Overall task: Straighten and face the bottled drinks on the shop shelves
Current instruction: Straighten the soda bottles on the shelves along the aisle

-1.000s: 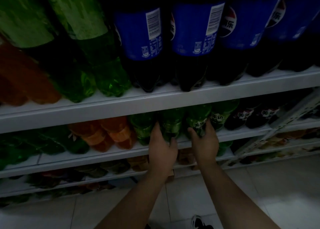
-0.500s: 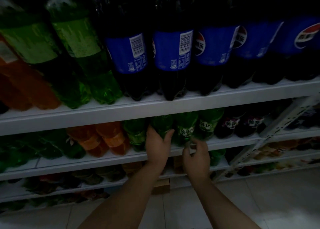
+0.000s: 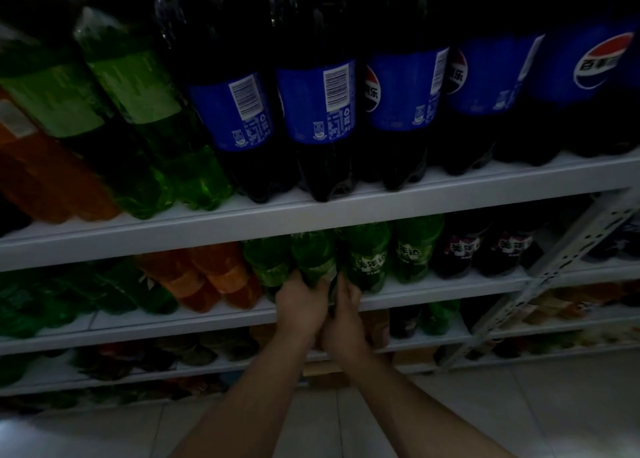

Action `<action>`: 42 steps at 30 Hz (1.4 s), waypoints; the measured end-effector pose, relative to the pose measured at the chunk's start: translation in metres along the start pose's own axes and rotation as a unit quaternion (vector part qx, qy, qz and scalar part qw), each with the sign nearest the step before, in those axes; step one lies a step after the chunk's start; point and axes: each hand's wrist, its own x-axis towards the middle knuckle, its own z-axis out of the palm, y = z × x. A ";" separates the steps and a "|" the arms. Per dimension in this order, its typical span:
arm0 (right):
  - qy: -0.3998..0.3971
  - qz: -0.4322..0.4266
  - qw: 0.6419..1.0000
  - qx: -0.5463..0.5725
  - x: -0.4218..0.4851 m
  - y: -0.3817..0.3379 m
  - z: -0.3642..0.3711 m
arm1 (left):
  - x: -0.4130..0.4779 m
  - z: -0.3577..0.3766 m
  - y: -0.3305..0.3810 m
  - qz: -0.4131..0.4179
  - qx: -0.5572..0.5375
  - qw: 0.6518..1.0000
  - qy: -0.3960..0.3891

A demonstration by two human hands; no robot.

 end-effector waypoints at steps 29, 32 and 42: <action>-0.051 0.025 0.997 0.048 -0.007 0.001 0.001 | 0.007 -0.002 -0.009 -0.046 -0.197 0.969 -0.144; -0.022 0.021 0.999 0.030 -0.006 0.002 -0.007 | -0.001 -0.005 -0.016 -0.046 -0.211 0.970 -0.109; -0.044 0.017 0.995 0.089 -0.014 -0.004 0.000 | 0.012 -0.011 -0.008 -0.052 -0.211 0.966 -0.143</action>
